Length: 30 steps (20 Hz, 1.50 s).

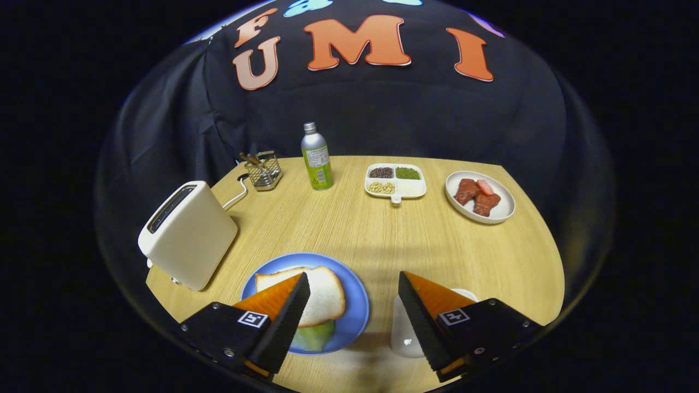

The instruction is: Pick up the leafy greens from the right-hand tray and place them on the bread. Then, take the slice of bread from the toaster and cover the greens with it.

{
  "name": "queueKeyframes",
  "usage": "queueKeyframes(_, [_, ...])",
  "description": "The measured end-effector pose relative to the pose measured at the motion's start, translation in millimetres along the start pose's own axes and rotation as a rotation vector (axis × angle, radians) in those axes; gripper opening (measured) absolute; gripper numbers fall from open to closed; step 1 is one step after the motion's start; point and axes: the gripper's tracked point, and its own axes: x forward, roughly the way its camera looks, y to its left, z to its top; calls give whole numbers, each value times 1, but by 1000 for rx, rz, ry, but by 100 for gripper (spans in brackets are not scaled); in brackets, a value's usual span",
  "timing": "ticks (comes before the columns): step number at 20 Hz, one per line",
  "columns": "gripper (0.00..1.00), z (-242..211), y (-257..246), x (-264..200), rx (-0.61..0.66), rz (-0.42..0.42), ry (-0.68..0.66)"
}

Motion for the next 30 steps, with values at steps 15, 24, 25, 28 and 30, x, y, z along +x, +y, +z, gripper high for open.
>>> queueKeyframes(15, [98, 120, -99, -125, -3, -183, -357])
queueKeyframes(24, [98, 129, -112, -157, 42, -220, -443])
queueKeyframes(25, [98, 130, -112, -158, 45, -217, -446])
queueKeyframes(28, [97, 128, -113, -158, 48, -208, -446])
queueKeyframes(30, [98, 127, -113, -157, 56, -201, -446])
